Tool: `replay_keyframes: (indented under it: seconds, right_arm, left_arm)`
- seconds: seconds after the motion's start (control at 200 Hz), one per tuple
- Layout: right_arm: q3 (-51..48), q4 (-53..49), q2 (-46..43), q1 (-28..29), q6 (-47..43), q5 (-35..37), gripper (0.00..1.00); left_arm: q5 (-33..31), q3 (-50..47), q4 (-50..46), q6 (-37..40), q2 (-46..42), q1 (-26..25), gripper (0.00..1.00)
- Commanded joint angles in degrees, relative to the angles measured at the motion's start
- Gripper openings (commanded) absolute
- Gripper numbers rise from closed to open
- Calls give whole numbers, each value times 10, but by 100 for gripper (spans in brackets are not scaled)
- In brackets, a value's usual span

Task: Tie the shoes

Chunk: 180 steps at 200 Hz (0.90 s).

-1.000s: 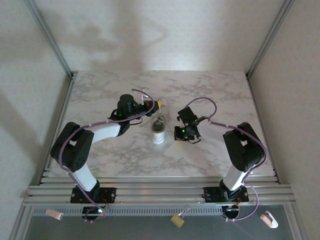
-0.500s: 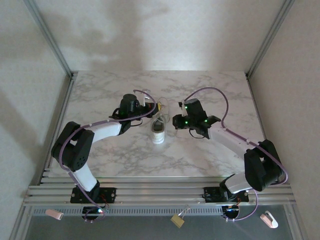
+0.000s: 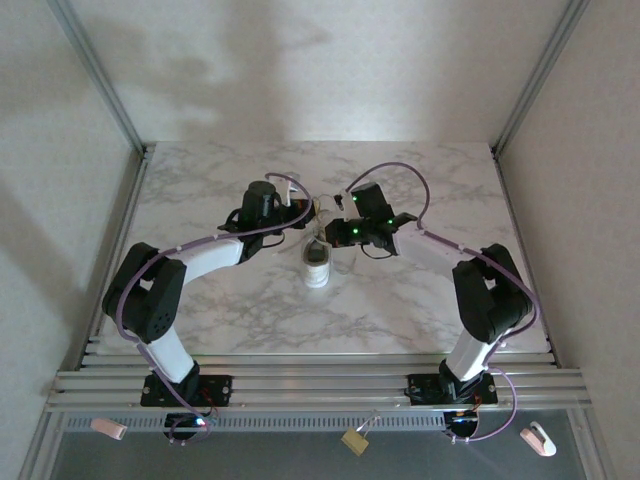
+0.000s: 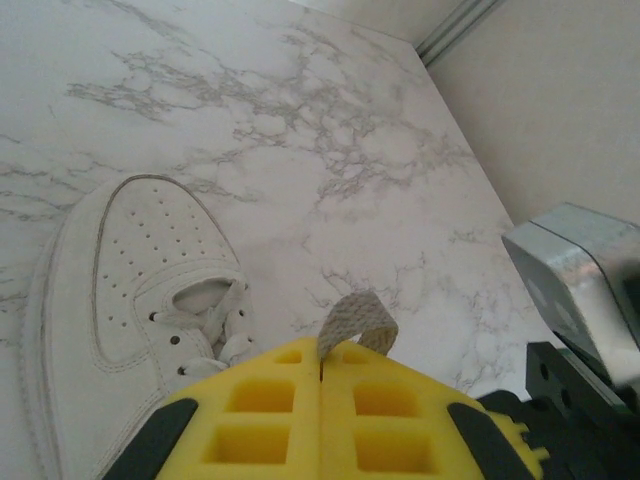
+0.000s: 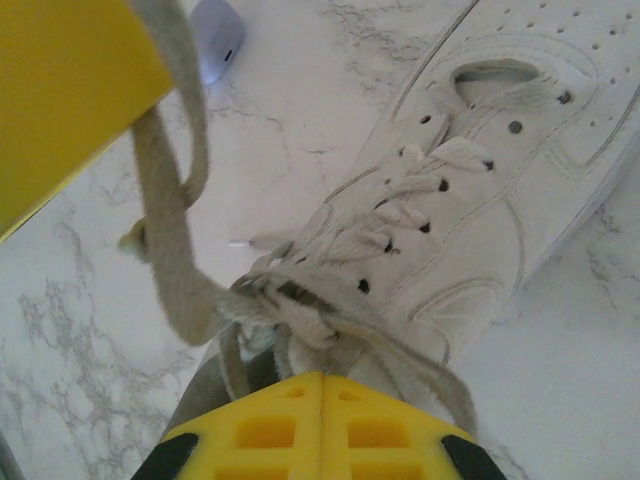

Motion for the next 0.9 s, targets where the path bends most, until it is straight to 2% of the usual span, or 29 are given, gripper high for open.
replay_keyframes:
  seconds: [0.0,0.335,0.896]
  right_arm:
    - [31,-12,15,-10,-18,-9,6]
    - [34,-14,36,-22,-16,-9,15]
    - [41,24,74,-43,-6,-98,23]
  left_arm:
    - [-1,13,-4,8,4,-3,0]
    - [7,13,1,8,8,-2,0]
    - [17,10,6,6,11,-3,0]
